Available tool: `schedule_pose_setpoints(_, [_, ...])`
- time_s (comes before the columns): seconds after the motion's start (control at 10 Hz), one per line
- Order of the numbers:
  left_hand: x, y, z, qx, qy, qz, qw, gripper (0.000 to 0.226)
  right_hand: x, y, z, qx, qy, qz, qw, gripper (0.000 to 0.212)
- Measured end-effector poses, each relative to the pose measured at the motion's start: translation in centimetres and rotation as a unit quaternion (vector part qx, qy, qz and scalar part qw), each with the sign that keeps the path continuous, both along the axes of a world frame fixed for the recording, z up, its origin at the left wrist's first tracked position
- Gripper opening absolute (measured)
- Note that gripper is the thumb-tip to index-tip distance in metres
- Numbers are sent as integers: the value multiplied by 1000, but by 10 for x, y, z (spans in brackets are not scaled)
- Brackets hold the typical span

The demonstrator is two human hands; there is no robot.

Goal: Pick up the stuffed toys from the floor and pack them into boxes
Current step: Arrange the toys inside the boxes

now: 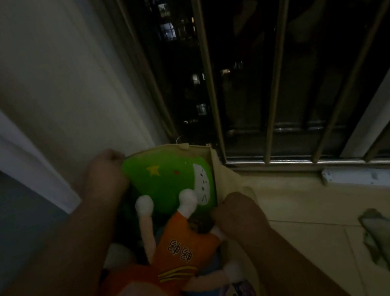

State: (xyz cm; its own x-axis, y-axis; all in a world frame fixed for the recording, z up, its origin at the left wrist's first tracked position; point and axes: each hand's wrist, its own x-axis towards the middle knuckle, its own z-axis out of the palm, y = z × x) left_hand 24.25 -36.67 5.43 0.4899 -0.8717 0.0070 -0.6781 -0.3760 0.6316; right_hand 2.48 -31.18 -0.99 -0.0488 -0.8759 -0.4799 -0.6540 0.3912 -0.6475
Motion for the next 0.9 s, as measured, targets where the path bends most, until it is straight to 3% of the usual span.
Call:
schedule_pose_setpoints(0.3, [-16,20,39,-76,-45,-5,996,35,-5,-14,35,-90,-2,64,994,26])
schedule_pose_setpoints(0.6, [-78,68,59,-5,-18,-150,989,30,-38,15,118,-119,30,68,990,28])
schedule_pose_setpoints(0.8, [-141,120,141,18,69,-105,992,35,-98,65,210,-132,21,46,990,37])
schedule_pose_setpoints(0.9, [-177,138,195,20,70,-129,989,34,-133,79,269,-136,23,42,990,36])
